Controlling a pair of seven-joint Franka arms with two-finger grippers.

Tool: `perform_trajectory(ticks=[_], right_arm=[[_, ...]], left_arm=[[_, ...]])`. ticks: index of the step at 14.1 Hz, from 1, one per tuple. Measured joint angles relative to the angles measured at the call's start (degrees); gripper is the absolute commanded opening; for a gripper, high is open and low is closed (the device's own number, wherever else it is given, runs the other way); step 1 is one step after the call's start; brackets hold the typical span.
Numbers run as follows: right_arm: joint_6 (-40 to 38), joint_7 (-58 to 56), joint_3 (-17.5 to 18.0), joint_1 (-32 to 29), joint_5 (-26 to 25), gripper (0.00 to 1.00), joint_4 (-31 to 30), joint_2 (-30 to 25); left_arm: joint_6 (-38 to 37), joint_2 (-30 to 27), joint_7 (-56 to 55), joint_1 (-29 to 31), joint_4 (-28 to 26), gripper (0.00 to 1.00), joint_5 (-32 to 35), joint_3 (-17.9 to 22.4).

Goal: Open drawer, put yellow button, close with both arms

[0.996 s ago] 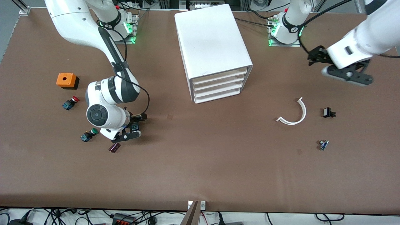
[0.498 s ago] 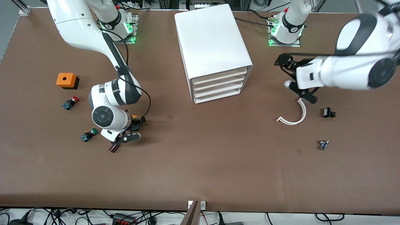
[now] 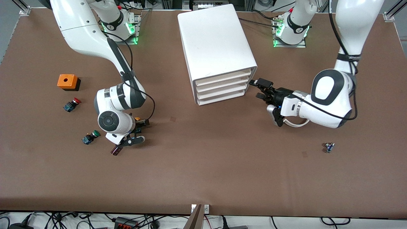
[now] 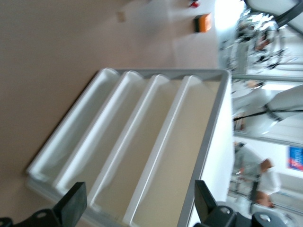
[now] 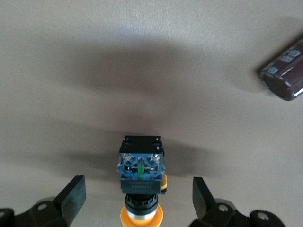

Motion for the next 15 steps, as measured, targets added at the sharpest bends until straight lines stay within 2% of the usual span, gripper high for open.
perform_trajectory(ticks=[1,3,4,5,9,11,14,15], right_arm=[[0.0,0.0,0.0,0.0,0.0,1.00,0.0,0.2],[0.0,0.0,0.0,0.0,0.0,1.00,0.0,0.3],[0.0,0.0,0.0,0.0,0.0,0.91,0.0,0.3],[0.0,0.0,0.0,0.0,0.0,0.90,0.0,0.3],[0.0,0.1,0.0,0.0,0.0,0.90,0.0,0.6],[0.2,0.1,-0.1,0.0,0.0,0.87,0.0,0.8],[1.1,0.1,-0.1,0.0,0.0,0.63,0.0,1.2],[1.2,0.1,-0.1,0.0,0.0,0.49,0.0,1.3]], left_arm=[[0.4,0.2,1.9,-0.2,-1.9,1.00,-1.8,-0.2],[0.8,1.2,5.1,-0.7,-3.8,0.91,-3.1,-1.0],[0.8,1.8,6.3,-1.0,-4.4,0.86,-3.5,-1.4],[0.8,2.3,7.1,-1.2,-5.1,0.82,-4.6,-2.0],[1.0,2.8,9.5,-1.6,-8.0,0.53,-6.4,-3.3],[1.0,2.8,10.9,-1.6,-9.1,0.37,-6.9,-3.4],[1.1,2.8,11.3,-1.6,-9.7,0.11,-7.4,-4.1],[1.2,2.8,11.4,-1.6,-9.7,0.05,-7.4,-4.3]])
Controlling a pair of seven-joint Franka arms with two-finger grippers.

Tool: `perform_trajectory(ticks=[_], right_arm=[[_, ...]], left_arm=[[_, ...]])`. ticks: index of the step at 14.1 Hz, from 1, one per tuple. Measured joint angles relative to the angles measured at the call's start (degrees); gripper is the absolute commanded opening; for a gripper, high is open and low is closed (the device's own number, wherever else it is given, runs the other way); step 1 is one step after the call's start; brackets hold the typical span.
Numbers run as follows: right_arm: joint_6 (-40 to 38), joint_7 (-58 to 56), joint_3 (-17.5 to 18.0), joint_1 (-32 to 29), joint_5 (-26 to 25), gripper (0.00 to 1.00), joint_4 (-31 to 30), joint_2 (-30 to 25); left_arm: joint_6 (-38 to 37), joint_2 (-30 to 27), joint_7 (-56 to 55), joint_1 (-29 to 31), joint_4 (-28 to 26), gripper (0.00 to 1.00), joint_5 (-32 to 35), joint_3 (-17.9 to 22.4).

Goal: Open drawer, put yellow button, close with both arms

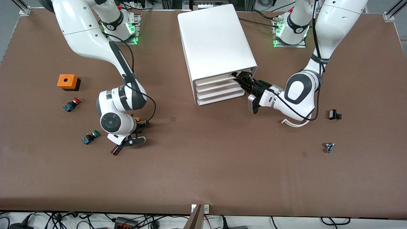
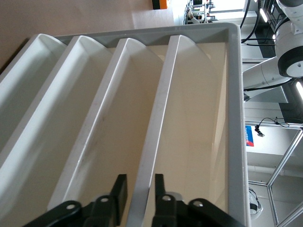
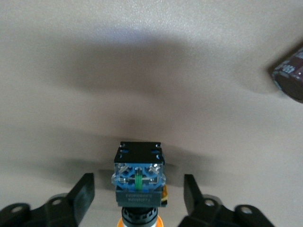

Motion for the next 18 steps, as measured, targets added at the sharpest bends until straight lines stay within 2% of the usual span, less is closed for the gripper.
perform_trajectory(ticks=[1,2,4,10,14,15,16,17,18], right_arm=[[0.1,0.0,0.0,0.0,0.0,0.32,0.0,0.0],[0.1,0.0,0.0,0.0,0.0,0.21,0.0,0.0],[0.2,0.0,0.0,0.0,0.0,0.10,0.8,0.0],[-2.2,-0.1,-0.1,0.0,-0.2,0.09,7.4,-0.6],[-14.1,-0.1,-0.1,0.2,-0.2,0.09,16.1,-3.5],[-17.4,-0.1,0.0,0.3,-0.2,0.09,19.0,-4.1],[-20.1,-0.1,0.1,0.4,-0.2,0.06,21.8,-4.6],[-22.1,-0.1,0.2,0.6,-0.1,0.05,24.2,-4.8],[-23.4,-0.1,0.5,0.9,-0.1,0.03,26.3,-4.9]], left_arm=[[0.0,0.0,0.3,0.0,0.0,0.02,-0.2,-0.1],[0.0,0.0,0.5,0.0,0.0,0.01,-0.2,-0.2],[0.0,0.0,0.7,0.1,0.3,0.01,-0.3,-0.2],[0.8,1.7,0.7,0.4,4.8,0.01,-0.1,1.1],[0.3,6.2,0.7,0.8,11.9,0.03,0.3,2.7],[-0.2,7.2,0.7,0.8,13.6,0.13,0.6,2.9],[-0.6,7.9,0.5,0.9,15.0,0.65,1.0,3.2],[-0.5,8.4,0.4,0.9,15.8,1.00,1.3,3.4],[-0.5,8.6,0.3,0.9,16.3,1.00,1.3,3.6]])
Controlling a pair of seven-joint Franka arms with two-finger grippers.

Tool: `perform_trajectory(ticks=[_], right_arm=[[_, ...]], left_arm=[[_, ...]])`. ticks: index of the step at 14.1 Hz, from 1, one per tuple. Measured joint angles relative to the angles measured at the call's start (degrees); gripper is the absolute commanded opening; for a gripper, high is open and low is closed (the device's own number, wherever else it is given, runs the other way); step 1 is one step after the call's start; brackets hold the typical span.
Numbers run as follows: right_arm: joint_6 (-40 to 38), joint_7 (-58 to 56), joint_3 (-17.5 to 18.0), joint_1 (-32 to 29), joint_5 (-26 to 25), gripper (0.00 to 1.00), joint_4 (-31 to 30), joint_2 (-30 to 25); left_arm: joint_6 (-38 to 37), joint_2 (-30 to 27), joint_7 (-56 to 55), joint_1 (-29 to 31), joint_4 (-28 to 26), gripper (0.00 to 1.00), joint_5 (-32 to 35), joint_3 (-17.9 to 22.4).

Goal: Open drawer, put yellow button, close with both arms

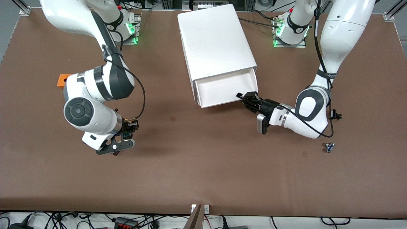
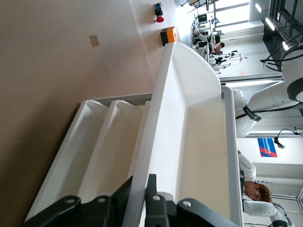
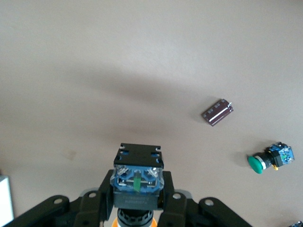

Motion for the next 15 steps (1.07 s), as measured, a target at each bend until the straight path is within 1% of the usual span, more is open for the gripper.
perform_trajectory(ticks=[2,4,6,8,12,15], right_arm=[[-0.9,0.1,0.7,1.7,0.0,0.01,2.1,0.0],[-0.9,2.3,0.9,4.6,0.0,0.00,3.2,-0.4],[-1.0,6.7,1.3,8.0,0.0,0.00,3.6,-1.5],[-1.2,10.8,1.6,11.3,0.0,0.00,3.6,-2.4],[-1.2,19.9,1.9,18.7,0.0,0.00,5.3,-2.7],[-1.1,25.0,1.9,23.7,0.0,0.00,5.8,-2.7]], left_arm=[[0.8,0.1,-0.5,0.0,0.4,1.00,0.6,0.3],[0.9,0.1,-3.2,0.0,1.1,1.00,1.5,0.7],[0.9,-0.7,-8.5,0.3,2.4,1.00,3.8,0.9],[0.9,-2.7,-15.0,0.9,3.8,1.00,7.4,1.0],[0.5,-6.4,-27.6,3.0,8.4,1.00,18.8,1.1],[-0.1,-8.2,-39.1,2.9,11.9,1.00,31.9,0.7]])
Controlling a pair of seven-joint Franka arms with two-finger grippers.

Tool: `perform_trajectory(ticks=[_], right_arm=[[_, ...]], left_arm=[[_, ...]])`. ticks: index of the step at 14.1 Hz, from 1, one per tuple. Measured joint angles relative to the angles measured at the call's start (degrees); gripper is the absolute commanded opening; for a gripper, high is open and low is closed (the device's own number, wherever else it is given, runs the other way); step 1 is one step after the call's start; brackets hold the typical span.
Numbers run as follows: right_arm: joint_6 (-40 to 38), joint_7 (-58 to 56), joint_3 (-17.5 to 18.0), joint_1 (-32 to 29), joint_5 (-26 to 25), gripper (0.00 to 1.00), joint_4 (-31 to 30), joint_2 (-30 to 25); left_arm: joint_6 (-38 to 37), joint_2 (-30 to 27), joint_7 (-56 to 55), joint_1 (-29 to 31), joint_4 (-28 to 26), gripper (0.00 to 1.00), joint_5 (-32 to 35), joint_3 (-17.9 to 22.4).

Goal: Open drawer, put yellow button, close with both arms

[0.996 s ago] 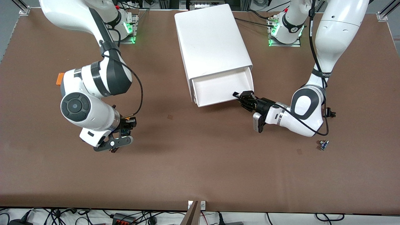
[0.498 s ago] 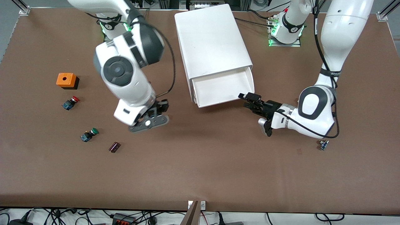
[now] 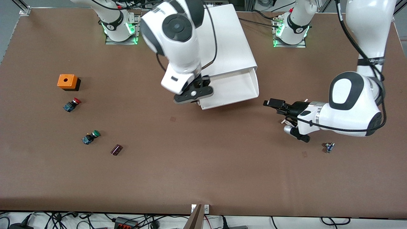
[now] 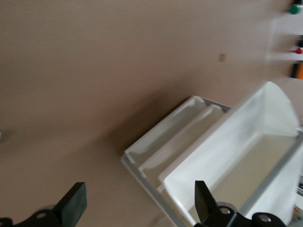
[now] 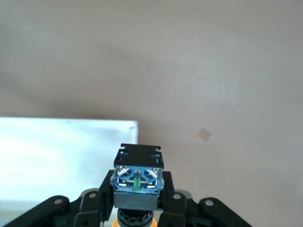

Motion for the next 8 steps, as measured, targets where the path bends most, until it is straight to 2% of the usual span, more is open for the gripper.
perform_trajectory(ticks=[2,5,8], right_arm=[[1.4,3.2,0.0,2.4,0.0,0.00,0.0,0.3],[4.9,6.0,0.0,5.1,0.0,0.00,0.1,2.1],[7.5,7.6,0.0,5.6,0.1,0.00,1.0,4.0]], left_arm=[[-0.1,-0.5,-4.6,-0.4,0.7,1.00,8.5,-0.2],[-0.1,-0.4,-6.7,-0.5,2.3,1.00,17.0,-0.1],[0.1,1.0,-7.0,1.4,3.8,1.00,19.3,0.6]])
